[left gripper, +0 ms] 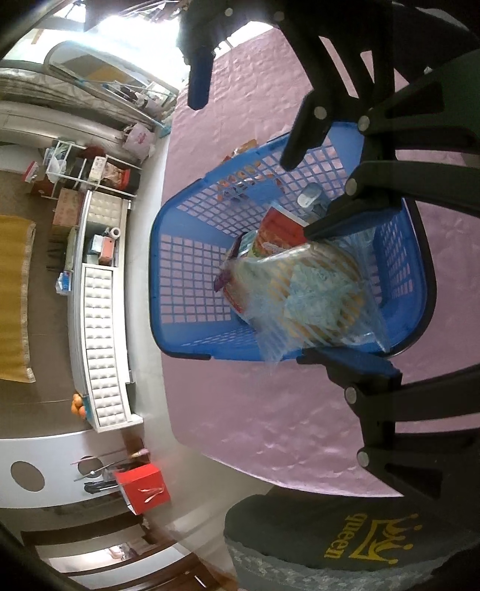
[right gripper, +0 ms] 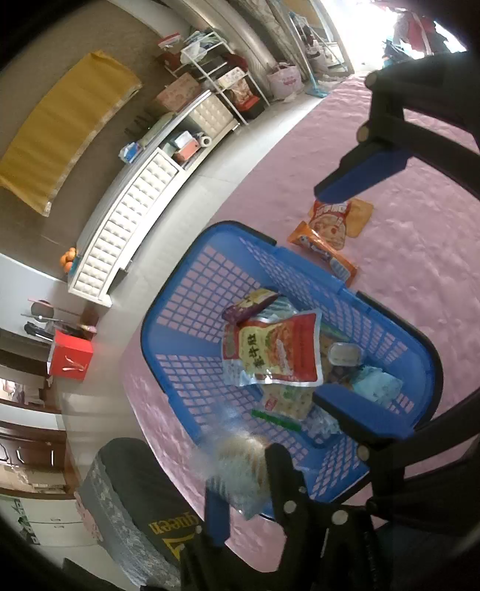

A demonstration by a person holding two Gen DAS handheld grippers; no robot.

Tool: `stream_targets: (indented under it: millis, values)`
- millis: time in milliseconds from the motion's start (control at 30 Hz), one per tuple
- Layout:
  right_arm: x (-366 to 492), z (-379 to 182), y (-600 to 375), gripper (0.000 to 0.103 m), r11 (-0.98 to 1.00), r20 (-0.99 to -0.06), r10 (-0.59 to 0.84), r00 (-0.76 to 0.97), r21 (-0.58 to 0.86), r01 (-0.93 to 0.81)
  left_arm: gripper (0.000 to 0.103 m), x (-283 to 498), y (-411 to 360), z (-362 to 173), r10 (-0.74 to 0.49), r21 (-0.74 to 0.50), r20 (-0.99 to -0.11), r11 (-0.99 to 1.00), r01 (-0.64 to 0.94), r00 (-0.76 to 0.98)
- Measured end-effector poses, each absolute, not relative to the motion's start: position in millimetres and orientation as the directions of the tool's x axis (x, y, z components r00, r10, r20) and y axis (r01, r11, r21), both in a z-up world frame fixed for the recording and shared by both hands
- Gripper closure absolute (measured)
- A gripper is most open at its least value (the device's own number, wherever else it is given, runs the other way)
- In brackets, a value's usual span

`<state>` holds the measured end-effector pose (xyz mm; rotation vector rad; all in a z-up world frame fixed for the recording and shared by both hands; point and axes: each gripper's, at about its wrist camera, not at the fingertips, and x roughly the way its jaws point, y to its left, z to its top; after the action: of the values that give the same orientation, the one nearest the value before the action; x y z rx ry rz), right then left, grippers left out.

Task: Organize snacks
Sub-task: 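Open the right gripper to drop the maroon packet while the left releases the biscuit bag, then move both grippers from the basket toward the remaining snacks on the table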

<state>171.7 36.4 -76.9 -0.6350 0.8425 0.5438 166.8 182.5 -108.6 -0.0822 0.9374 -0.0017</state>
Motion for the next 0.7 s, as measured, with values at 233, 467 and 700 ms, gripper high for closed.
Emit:
stream_targets:
  millis: [233,467,700]
  values:
    - [164,-66,23,0.003,0.702,-0.802,0.205,0.56,-0.278,-0.655,0.036,154,181,-88,-0.018,-0.057,-0.766,0.998,-0.04,0.642]
    - [155,-45,-4,0.003,0.731,-0.778,0.24,0.58,-0.248,-0.636,0.034,143,161,-71,0.009,-0.026,-0.757,0.999,-0.043,0.653]
    - [150,-29,-46,0.003,0.77,-0.753,0.276,0.598,-0.199,-0.606,0.031,135,124,-53,0.0,-0.018,-0.732,1.0,-0.02,0.681]
